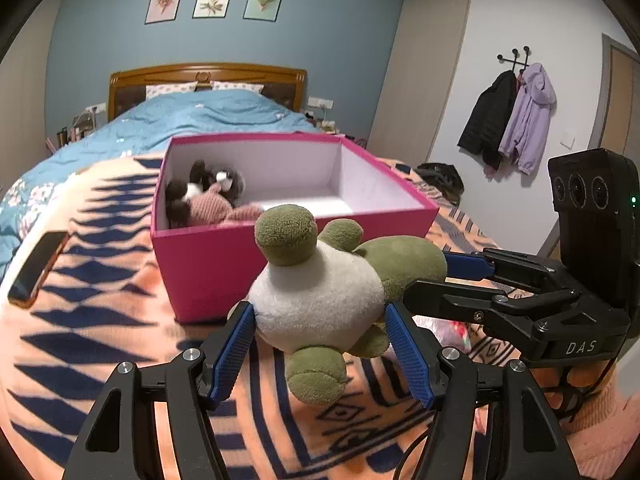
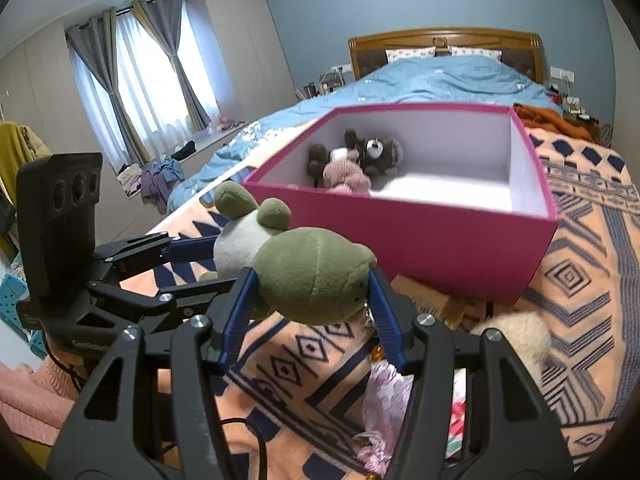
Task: Organize objects
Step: 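Carry the green frog plush into the pink box and release it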
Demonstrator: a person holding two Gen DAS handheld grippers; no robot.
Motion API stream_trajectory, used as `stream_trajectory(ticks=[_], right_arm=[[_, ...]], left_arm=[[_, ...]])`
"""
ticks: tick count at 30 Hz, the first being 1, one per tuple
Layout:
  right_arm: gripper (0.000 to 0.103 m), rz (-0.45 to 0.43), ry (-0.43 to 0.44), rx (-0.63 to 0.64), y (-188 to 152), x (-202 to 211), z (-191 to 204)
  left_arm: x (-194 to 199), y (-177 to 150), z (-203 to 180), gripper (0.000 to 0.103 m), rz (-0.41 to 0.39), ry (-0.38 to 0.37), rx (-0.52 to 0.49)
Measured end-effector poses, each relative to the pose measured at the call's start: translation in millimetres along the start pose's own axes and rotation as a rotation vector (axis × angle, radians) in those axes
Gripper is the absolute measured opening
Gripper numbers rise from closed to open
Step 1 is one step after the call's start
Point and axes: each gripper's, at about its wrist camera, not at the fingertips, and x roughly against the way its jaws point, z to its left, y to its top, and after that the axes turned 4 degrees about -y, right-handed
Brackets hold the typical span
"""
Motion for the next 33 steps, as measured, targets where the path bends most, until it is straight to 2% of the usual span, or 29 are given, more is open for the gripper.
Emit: stream_trajectory(ticks=[16,33], right_arm=[[0.059,-0.098,-0.033,0.003,51,4,-21],[0.059,-0.132,-0.046,-0.024,96,-13,-51]], left_arm=[[-8,60,-4,0.068,-0.083,0.010,-0.066],[-40,102,8,0.068,-0.083,0.033,-0.064]])
